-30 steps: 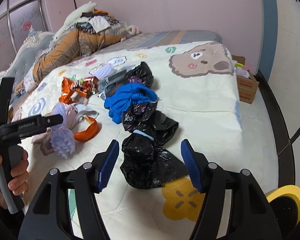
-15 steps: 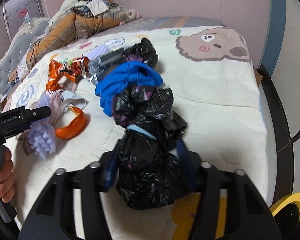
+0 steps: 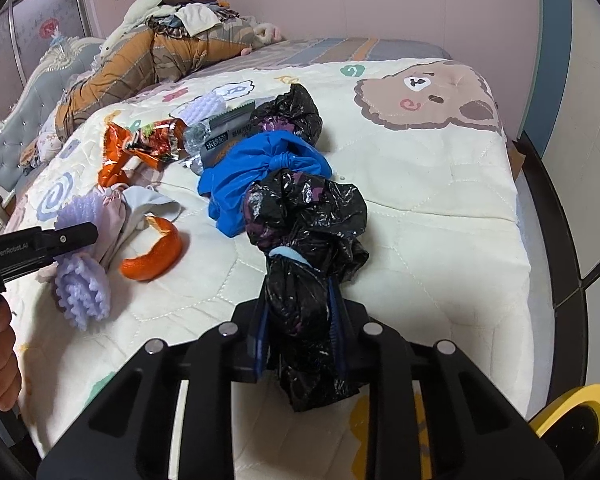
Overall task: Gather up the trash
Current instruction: 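Carry the mesh sleeve and black bag to the bin and release both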
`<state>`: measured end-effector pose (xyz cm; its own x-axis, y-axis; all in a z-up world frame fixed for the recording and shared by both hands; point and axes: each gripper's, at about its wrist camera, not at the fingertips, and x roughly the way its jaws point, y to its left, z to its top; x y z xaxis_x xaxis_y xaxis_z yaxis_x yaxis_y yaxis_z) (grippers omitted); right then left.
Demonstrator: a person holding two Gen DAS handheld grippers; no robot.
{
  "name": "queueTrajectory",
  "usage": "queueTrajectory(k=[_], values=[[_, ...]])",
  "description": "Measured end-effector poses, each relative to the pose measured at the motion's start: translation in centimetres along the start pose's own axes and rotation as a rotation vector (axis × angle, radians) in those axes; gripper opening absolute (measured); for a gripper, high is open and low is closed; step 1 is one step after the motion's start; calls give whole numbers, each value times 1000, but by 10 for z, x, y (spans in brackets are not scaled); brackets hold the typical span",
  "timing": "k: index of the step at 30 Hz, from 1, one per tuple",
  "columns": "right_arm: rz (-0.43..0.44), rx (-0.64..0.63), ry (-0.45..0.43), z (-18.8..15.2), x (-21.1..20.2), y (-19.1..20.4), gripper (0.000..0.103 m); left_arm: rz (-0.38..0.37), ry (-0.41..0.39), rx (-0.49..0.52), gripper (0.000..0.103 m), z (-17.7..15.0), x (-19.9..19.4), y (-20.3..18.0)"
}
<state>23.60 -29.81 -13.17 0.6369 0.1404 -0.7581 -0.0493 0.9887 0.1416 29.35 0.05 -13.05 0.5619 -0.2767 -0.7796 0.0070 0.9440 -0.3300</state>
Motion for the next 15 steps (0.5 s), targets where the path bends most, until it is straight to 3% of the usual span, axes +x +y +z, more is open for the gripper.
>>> queueTrajectory(k=[15], values=[[35, -7, -72, -8, -69, 16, 23, 26, -119, 119, 29, -14, -60, -4]])
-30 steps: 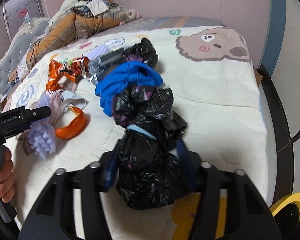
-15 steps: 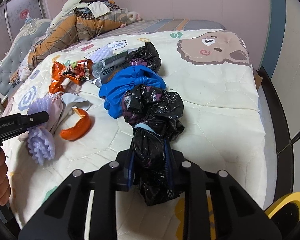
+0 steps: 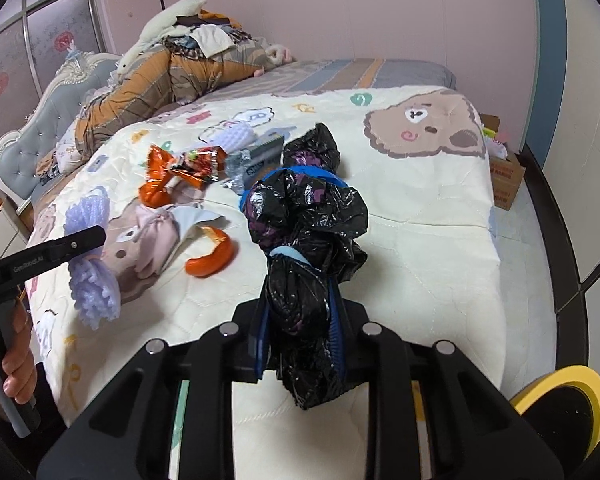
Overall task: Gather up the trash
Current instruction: 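Carry the mesh sleeve and black bag to the bin and release both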
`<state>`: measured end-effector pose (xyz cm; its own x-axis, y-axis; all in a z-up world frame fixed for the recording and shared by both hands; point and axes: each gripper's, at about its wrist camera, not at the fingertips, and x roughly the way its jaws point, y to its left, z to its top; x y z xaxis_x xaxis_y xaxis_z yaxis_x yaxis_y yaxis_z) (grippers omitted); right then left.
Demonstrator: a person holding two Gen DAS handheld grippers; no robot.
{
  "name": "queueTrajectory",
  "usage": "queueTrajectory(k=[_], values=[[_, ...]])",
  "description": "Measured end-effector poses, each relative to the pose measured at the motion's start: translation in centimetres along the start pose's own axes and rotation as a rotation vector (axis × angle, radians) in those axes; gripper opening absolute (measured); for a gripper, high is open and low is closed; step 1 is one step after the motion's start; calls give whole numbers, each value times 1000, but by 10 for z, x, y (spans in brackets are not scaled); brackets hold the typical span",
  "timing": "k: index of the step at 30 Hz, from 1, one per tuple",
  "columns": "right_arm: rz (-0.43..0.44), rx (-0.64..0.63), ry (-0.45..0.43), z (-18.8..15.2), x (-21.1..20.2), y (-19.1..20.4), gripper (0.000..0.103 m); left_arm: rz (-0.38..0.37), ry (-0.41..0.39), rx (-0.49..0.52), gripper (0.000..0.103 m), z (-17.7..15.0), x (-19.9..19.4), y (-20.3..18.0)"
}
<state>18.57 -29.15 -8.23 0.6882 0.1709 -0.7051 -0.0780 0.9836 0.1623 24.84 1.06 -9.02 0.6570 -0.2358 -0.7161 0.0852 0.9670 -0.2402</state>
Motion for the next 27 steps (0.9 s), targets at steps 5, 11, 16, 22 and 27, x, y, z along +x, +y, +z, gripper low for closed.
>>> queueTrajectory(k=[5, 11, 16, 22, 27], values=[[1, 13, -10, -11, -27, 0, 23, -11, -7, 26, 29, -6, -12, -7], [-25, 23, -33, -25, -62, -9, 23, -40, -15, 80, 29, -17, -25, -28], [-56, 26, -59, -31, -93, -21, 23, -72, -18, 125, 29, -25, -36, -51], [-83, 44, -90, -38, -125, -39, 23, -107, -10, 175, 29, -35, -46, -80], [-91, 65, -118, -43, -147, -54, 23, -134, 6, 217, 29, -43, -53, -104]])
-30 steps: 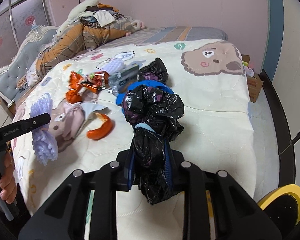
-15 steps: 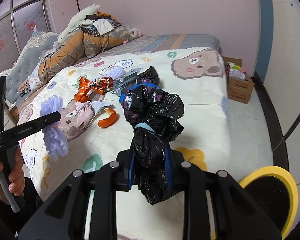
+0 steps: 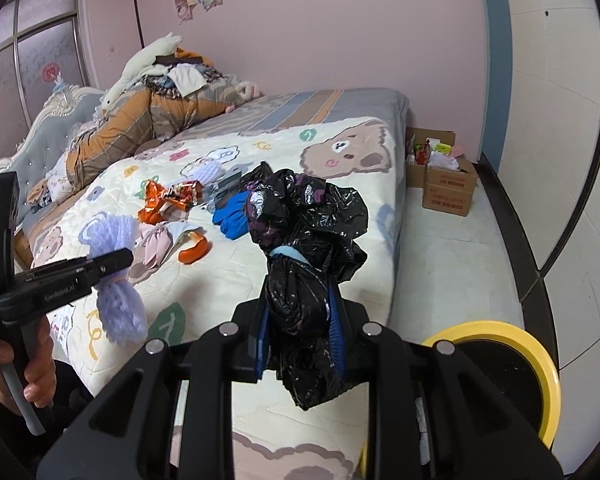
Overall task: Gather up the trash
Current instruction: 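Carry the mesh sleeve and black bag to the bin and release both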
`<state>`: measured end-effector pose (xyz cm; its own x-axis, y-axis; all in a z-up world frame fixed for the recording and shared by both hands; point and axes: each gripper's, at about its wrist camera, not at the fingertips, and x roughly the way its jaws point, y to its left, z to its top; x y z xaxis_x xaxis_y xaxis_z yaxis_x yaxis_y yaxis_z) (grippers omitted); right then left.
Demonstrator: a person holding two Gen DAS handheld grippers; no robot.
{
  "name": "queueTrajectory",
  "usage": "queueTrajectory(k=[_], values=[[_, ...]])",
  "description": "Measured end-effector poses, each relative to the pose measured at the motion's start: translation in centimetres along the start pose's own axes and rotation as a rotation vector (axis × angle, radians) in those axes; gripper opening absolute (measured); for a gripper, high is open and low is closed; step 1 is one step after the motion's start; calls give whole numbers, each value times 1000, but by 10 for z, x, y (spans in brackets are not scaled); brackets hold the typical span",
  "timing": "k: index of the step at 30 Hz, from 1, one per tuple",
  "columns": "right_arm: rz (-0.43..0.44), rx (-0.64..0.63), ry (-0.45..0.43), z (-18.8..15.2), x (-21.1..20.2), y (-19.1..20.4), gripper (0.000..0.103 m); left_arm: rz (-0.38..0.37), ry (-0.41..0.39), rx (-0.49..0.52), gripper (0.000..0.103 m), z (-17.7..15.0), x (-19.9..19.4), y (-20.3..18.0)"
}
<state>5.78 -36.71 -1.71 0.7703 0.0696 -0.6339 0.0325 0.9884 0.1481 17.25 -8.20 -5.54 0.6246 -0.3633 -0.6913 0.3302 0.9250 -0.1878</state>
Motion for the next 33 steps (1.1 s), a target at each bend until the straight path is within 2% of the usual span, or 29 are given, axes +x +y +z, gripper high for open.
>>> queueTrajectory(k=[9, 17, 23, 29, 33], values=[[-58, 55, -42, -3, -37, -39, 24, -75, 32, 86, 29, -5, -2, -59], [-127, 145, -67, -16, -64, -95, 24, -178, 87, 141, 29, -10, 12, -115], [-140, 188, -79, -27, -75, -123, 24, -245, 105, 200, 29, -19, 20, -157], [-160, 223, -77, -37, -82, -143, 24, -279, 136, 241, 29, -28, 26, -184], [-182, 251, -67, -44, -86, -156, 24, -276, 164, 292, 29, -39, 32, -201]])
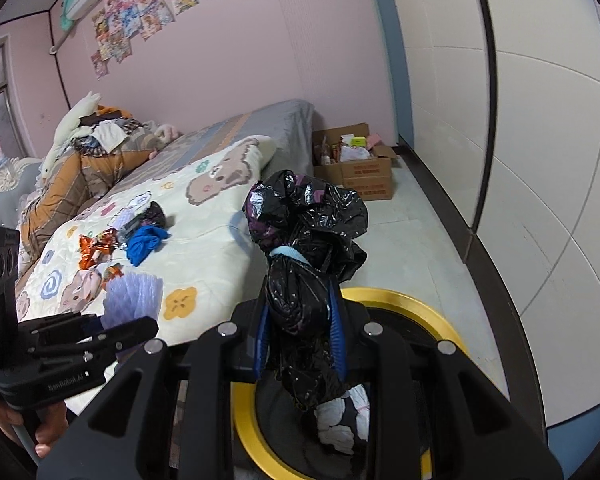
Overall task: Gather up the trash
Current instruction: 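Carry the mesh sleeve and black bag to the bin and release both, then grasp the pink cloth with the left tool while the right grasps the blue glove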
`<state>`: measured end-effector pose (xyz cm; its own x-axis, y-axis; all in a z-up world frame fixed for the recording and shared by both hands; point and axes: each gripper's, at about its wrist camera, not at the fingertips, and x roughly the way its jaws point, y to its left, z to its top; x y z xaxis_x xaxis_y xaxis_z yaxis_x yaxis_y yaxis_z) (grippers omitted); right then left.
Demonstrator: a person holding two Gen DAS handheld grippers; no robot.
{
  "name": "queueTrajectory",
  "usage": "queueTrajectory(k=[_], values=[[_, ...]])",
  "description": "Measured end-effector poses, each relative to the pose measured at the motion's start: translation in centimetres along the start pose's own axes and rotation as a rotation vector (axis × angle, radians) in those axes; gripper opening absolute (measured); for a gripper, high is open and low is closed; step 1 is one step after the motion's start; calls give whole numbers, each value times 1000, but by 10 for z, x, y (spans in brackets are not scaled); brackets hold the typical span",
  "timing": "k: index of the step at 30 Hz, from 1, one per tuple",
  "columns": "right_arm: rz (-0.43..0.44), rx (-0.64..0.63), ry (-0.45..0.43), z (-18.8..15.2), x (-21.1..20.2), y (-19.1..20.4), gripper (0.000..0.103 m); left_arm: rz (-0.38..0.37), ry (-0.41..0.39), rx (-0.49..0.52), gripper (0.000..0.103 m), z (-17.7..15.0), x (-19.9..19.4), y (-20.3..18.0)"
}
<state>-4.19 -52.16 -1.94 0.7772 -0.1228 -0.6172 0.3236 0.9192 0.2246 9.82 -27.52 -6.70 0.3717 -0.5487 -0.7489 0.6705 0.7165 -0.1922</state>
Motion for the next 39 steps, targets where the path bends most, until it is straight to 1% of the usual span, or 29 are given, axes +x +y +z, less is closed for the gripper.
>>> queueTrajectory(k=[6, 13, 16, 17, 19, 20, 22, 24, 26, 28, 33, 36, 39], values=[[-19, 30, 6, -7, -2, -23, 24, -29, 41, 55, 30, -7, 16, -26], [7, 64, 31, -14, 3, -42, 25, -59, 70, 73, 30, -14, 27, -35], [13, 74, 38, -14, 7, -42, 25, -69, 76, 65, 32, -15, 29, -37], [12, 73, 35, -14, 7, -42, 25, -67, 74, 66, 34, -16, 29, -38], [11, 70, 36, -14, 8, -43, 29, -76, 76, 67, 41, -16, 28, -40], [9, 69, 36, -14, 9, -43, 30, -80, 73, 67, 43, -16, 27, -41], [9, 78, 33, -15, 8, -46, 35, -75, 64, 70, 51, -16, 26, -42], [2, 93, 24, -15, 6, -49, 38, -78, 62, 69, 52, -16, 24, -42], [-11, 104, 16, -14, 4, -52, 38, -82, 63, 62, 55, -16, 23, -40], [-24, 117, 6, -13, 1, -56, 40, -82, 56, 58, 64, -17, 20, -36], [-55, 136, -36, -9, -8, -60, 42, -56, 22, 47, 72, -14, 12, -27], [-53, 120, -57, -6, -11, -54, 45, -34, -4, 37, 75, -9, 7, -19], [-48, 91, -65, -3, -9, -43, 45, 1, -36, 23, 78, -4, 0, -5]])
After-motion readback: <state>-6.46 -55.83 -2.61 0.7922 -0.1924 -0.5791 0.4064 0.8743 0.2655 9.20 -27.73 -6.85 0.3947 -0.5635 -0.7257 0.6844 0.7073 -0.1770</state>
